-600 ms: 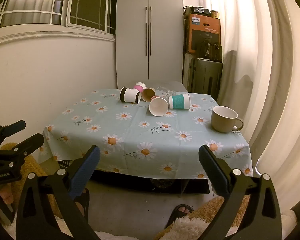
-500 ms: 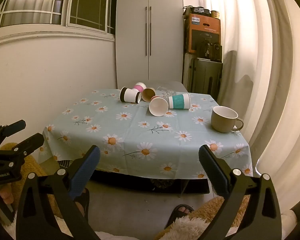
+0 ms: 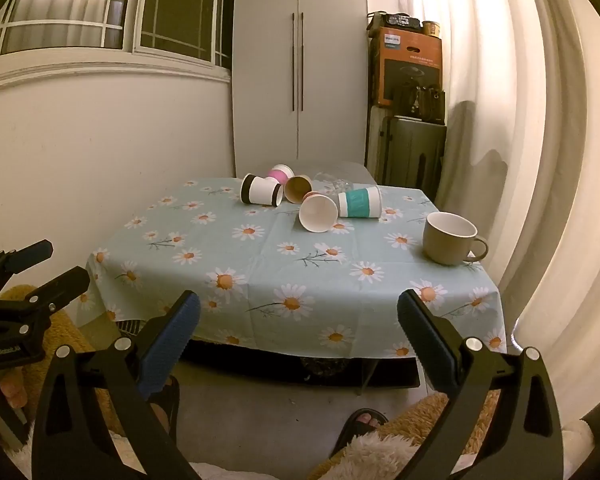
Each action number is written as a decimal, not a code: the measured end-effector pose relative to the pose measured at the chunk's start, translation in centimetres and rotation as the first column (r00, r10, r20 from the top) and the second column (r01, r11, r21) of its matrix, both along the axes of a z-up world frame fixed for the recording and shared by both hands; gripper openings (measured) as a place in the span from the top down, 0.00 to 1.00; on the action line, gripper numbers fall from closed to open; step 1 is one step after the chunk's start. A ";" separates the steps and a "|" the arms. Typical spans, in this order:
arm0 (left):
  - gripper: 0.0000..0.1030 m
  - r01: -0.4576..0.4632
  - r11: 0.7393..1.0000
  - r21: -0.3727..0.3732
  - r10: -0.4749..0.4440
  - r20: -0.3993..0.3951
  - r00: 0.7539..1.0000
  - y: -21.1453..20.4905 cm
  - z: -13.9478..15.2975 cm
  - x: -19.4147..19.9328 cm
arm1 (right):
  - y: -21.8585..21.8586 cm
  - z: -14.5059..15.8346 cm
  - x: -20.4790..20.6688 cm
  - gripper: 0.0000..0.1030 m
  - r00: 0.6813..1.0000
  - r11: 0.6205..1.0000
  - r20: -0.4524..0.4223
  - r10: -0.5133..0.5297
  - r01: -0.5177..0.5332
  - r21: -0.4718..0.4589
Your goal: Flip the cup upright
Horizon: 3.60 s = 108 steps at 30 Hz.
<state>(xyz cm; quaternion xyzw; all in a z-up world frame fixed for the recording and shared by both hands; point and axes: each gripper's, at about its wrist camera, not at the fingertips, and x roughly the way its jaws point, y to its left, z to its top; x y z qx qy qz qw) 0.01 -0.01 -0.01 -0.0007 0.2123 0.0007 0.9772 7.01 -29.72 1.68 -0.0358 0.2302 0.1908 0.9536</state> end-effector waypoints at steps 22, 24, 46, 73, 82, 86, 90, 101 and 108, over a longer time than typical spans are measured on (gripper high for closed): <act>0.06 0.002 1.000 -0.003 -0.002 0.004 1.000 0.0 0.0 0.0 | 0.0 0.0 0.0 0.05 1.000 1.000 -0.001 -0.001 0.001 0.001; 0.06 0.003 1.000 -0.003 -0.003 0.006 1.000 -0.1 -0.1 0.0 | 0.0 0.0 0.0 0.05 1.000 1.000 0.000 -0.001 0.001 0.001; 0.06 0.002 1.000 -0.005 -0.002 0.006 1.000 -0.2 -0.4 0.0 | 0.0 0.0 0.0 0.05 1.000 1.000 -0.001 -0.001 0.001 0.000; 0.06 -0.004 0.999 -0.038 0.003 -0.051 0.999 1.1 1.9 3.7 | 0.1 2.1 4.5 0.05 0.997 0.999 -0.071 0.023 -0.020 0.047; 0.06 -0.004 0.998 -0.062 -0.003 -0.120 0.993 2.4 2.3 11.0 | -0.4 2.7 12.0 0.05 0.988 0.997 -0.155 0.003 0.009 0.072; 0.06 -0.007 0.996 -0.086 -0.007 -0.159 0.987 3.2 1.9 14.3 | 0.1 2.1 15.4 0.05 0.979 0.997 -0.203 0.011 0.005 0.081; 0.06 -0.016 0.993 -0.113 -0.005 -0.184 0.983 4.4 1.5 17.5 | 1.7 1.8 18.2 0.05 0.977 0.999 -0.210 0.048 -0.043 0.030; 0.06 -0.054 0.982 -0.183 0.005 -0.257 0.966 8.1 0.6 25.3 | 10.8 3.1 27.6 0.05 0.897 0.889 -0.239 0.371 -0.418 -0.188; 0.06 -0.102 0.960 -0.259 0.020 -0.304 0.953 11.1 -1.6 28.0 | 17.2 2.5 33.4 0.05 0.775 0.726 -0.372 0.511 -0.621 -0.296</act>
